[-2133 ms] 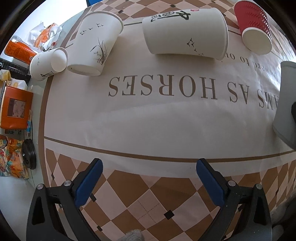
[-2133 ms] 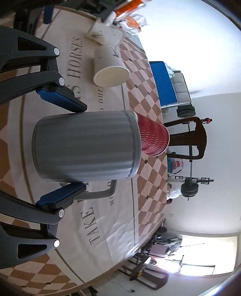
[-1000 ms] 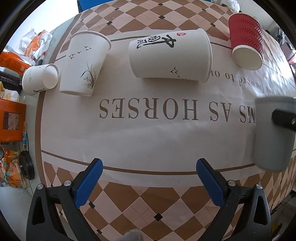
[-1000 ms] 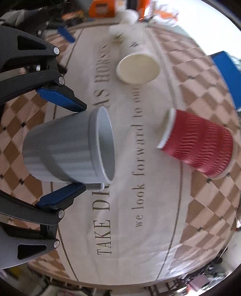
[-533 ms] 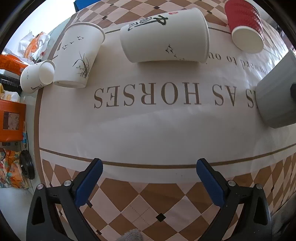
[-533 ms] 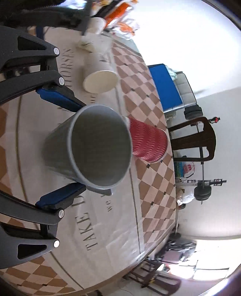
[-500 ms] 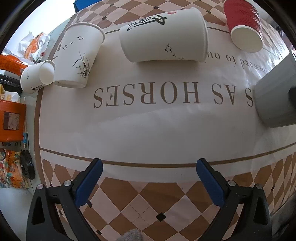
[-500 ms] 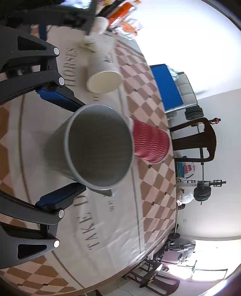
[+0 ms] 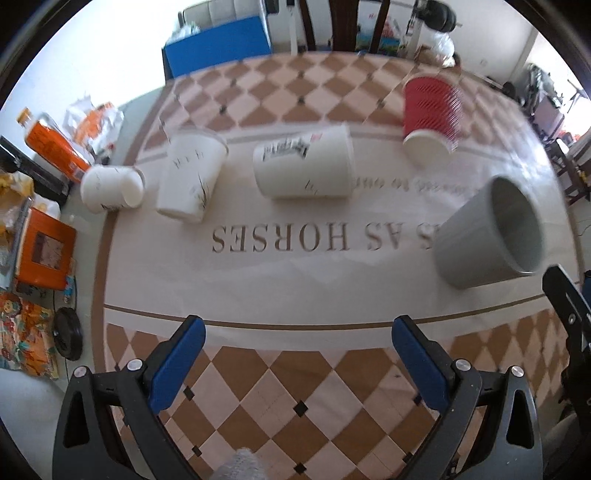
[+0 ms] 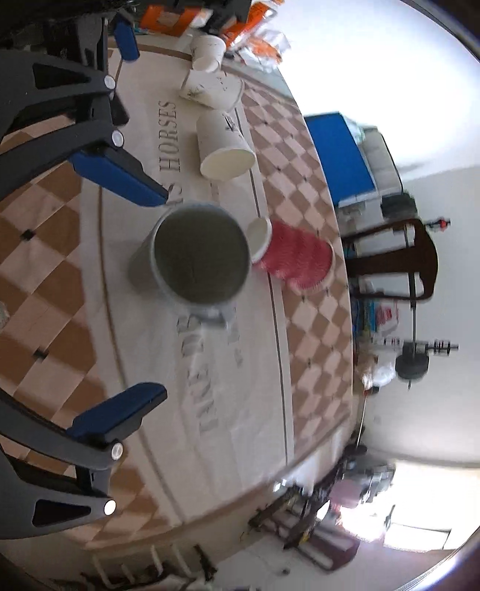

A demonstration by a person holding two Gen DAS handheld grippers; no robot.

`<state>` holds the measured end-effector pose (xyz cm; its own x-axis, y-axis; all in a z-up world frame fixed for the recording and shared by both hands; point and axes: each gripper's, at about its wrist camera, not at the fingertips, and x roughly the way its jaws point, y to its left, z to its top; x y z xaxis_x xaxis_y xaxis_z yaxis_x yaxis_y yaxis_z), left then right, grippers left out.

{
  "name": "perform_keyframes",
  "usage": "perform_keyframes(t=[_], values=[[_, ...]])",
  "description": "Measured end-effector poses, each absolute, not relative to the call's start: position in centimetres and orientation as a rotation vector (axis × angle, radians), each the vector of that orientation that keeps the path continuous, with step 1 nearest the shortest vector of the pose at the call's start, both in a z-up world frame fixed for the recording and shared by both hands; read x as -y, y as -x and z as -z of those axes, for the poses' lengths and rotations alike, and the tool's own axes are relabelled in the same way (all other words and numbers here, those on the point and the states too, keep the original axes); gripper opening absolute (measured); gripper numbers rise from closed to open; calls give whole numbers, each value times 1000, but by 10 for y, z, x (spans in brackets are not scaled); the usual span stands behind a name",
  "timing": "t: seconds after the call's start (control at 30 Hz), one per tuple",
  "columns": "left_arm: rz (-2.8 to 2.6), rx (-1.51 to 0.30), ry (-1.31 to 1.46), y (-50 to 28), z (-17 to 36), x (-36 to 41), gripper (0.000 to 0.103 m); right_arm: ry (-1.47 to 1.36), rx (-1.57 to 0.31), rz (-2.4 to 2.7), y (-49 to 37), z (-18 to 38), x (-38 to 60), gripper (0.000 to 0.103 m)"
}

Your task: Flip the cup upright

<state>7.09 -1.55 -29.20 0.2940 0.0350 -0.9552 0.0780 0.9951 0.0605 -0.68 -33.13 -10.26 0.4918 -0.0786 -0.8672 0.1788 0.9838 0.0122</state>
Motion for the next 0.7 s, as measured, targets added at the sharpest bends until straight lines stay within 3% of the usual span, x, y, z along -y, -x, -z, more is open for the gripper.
perform_keyframes(t=[0.7], values=[[72,-975,-43,0,70,38,103,-47,-995,166,78,-118,368,103]])
